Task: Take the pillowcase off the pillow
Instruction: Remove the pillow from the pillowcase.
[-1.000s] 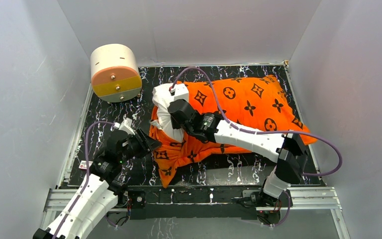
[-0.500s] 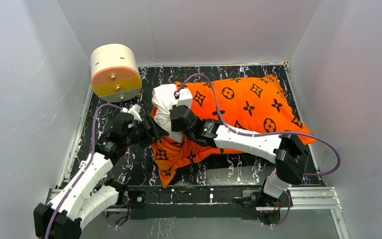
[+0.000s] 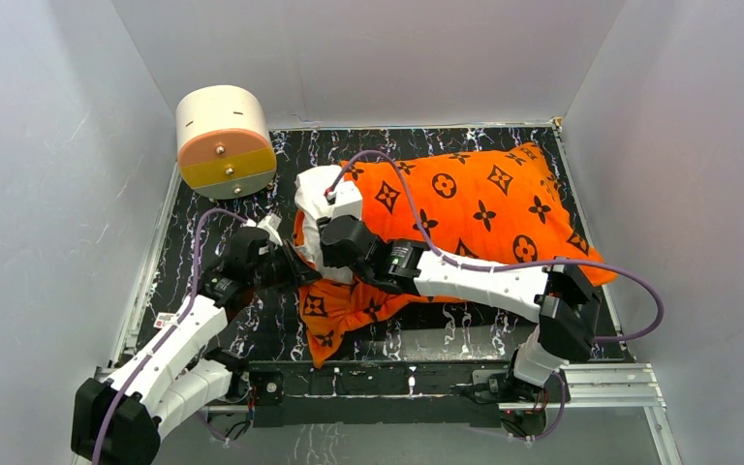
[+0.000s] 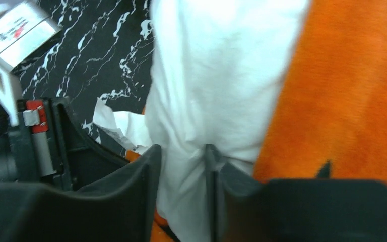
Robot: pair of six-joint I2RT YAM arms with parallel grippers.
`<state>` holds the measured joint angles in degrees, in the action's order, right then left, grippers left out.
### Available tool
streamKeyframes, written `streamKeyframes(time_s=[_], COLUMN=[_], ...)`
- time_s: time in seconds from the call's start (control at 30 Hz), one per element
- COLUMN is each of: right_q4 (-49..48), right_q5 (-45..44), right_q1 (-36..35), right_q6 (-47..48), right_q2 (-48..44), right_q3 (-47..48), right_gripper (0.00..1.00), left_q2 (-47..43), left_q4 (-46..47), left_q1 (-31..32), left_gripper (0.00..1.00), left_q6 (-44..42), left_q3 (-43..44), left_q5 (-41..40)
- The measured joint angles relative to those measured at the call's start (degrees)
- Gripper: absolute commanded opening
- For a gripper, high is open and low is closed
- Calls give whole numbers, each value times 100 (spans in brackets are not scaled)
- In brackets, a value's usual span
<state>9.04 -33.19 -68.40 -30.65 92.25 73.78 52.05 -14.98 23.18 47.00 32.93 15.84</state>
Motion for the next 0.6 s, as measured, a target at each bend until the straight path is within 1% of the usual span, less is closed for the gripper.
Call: streamKeyframes(time_s=[0.13, 0.2, 0.23, 0.3, 0.37, 0.47, 0.53, 0.6], right_q4=[254, 518, 658, 999, 1239, 1364, 1351, 1357], right_q5=[-151, -424, -595, -1073, -1419, -1685, -1840, -1939], right_q1=[-258, -411, -472, -566, -588, -610, -625, -643], right_q6=[85, 74, 55, -90, -258, -372, -417, -474], right_q2=[251, 527, 693, 1001, 1167, 1266, 1292, 1303], right_q3=[380, 706, 863, 1143, 1241, 1235, 1187, 1158], right_gripper=[74, 79, 79, 76, 73, 67, 67, 70], left_q2=[-142, -225, -260, -332, -367, -466, -540, -623], left_q4=[28, 52, 50, 7, 26, 129, 201, 286], left_q1=[0, 0, 0, -2, 0, -2, -2, -2], left_gripper=[0, 0, 0, 0, 0, 0, 0, 0], left_q6=[15, 31, 39, 20, 68, 140, 199, 260], left_q3=[-87, -138, -155, -201, -251, -348, -452, -564], left_q5=[-2, -2, -2, -26, -26, -24, -24, -24])
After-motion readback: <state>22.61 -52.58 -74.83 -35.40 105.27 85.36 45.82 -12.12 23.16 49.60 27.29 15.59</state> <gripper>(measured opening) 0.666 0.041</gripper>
